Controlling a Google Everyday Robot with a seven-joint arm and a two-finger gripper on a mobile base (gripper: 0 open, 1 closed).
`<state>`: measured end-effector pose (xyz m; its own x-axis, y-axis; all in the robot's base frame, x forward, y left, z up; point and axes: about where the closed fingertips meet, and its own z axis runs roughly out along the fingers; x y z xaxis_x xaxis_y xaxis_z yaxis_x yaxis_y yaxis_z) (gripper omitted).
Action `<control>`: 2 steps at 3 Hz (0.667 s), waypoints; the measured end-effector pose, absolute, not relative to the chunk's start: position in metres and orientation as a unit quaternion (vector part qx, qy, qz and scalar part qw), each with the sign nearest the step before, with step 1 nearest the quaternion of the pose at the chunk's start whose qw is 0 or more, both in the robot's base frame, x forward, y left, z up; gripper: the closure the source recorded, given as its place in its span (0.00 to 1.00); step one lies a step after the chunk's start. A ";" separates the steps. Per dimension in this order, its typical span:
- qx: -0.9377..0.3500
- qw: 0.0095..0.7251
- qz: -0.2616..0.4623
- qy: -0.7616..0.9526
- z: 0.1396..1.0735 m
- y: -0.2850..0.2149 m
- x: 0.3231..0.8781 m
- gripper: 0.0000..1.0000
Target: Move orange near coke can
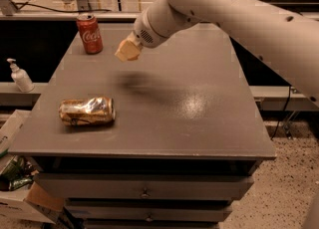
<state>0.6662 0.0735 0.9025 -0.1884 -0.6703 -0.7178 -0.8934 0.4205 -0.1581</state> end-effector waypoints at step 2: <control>-0.501 0.368 0.160 0.766 0.887 0.132 0.725 1.00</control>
Offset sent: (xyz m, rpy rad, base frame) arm 0.0936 0.0840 -0.0256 0.0543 0.0568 -0.0665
